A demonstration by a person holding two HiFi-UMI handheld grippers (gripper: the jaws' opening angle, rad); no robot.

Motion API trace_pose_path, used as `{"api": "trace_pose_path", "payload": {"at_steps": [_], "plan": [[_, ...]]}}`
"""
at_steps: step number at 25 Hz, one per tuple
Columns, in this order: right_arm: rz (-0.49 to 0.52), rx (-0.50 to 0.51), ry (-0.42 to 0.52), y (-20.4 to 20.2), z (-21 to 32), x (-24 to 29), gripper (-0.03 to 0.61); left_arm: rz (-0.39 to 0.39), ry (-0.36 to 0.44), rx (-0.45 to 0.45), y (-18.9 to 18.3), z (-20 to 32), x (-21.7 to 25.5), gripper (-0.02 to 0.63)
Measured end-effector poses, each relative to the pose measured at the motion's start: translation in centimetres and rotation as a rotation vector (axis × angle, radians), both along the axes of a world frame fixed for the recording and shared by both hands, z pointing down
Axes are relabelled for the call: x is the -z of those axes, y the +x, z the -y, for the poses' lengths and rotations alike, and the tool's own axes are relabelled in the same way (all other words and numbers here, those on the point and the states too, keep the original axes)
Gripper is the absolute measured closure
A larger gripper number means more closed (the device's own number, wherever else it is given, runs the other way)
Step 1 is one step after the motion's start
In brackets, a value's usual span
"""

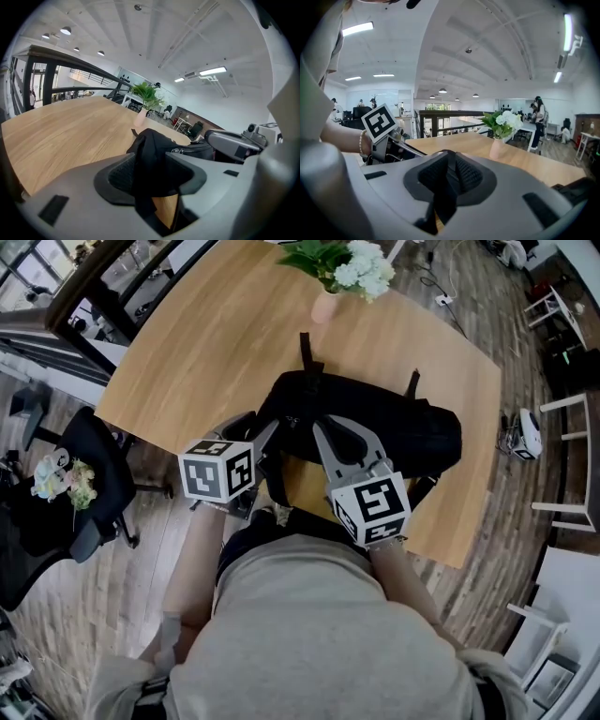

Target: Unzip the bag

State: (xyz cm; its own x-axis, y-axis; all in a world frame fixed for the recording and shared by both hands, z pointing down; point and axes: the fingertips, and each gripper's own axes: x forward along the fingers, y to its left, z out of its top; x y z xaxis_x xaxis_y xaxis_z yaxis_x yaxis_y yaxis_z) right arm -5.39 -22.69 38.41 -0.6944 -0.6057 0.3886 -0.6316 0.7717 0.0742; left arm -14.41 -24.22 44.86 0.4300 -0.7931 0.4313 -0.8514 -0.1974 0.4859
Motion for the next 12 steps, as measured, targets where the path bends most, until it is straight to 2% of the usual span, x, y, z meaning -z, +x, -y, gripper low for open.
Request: {"api": "trace_pose_path", "payload": {"at_steps": [5,10,12], "plan": [[-0.067,0.023,0.024,-0.6,-0.1,-0.4,0.528,0.010,0.001,-0.035,0.3,0.0,-0.3,0.421],[-0.176,0.061,0.101,-1.0,0.0,-0.9,0.526,0.045,0.024,-0.072,1.4,-0.3,-0.1,0.516],[-0.230,0.083,0.136,-1.4,-0.1,-1.4,0.517,0.055,0.028,-0.070,1.6,-0.5,-0.2,0.529]]}}
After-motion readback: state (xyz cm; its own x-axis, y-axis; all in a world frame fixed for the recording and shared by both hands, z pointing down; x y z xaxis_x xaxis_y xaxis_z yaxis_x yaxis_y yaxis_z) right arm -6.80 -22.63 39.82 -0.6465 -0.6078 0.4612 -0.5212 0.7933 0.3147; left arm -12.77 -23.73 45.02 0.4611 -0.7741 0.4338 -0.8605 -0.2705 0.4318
